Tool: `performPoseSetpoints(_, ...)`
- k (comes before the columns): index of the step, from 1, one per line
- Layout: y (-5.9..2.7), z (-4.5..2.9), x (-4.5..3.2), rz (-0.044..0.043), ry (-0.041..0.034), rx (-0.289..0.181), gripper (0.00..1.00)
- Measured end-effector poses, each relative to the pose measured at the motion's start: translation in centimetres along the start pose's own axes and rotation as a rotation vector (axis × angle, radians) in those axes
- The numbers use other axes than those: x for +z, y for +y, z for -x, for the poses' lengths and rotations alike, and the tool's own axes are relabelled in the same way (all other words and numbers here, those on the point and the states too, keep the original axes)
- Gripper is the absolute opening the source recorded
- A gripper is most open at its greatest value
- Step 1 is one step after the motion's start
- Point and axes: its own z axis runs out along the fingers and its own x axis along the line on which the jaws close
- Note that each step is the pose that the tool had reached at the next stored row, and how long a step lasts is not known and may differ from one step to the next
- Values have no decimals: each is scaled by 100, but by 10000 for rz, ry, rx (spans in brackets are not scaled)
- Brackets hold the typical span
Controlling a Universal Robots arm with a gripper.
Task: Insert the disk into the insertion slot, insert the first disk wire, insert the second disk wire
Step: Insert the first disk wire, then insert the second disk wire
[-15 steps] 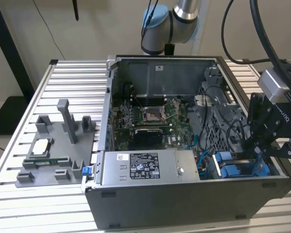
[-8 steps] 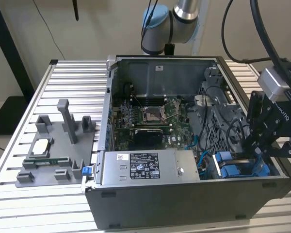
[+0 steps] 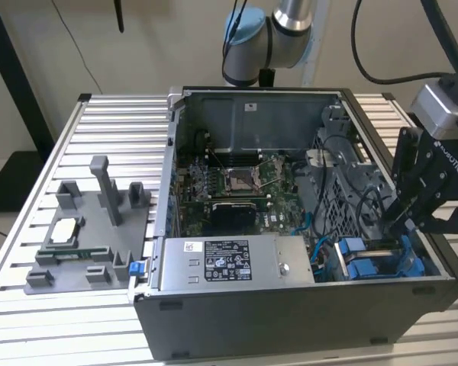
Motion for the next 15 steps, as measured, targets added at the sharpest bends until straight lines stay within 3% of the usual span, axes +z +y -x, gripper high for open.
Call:
performPoseSetpoints(3,9,6,-46,-1,-1,0,100)
performPoseSetpoints(15,-13,5,-51,-12,-19,0,100)
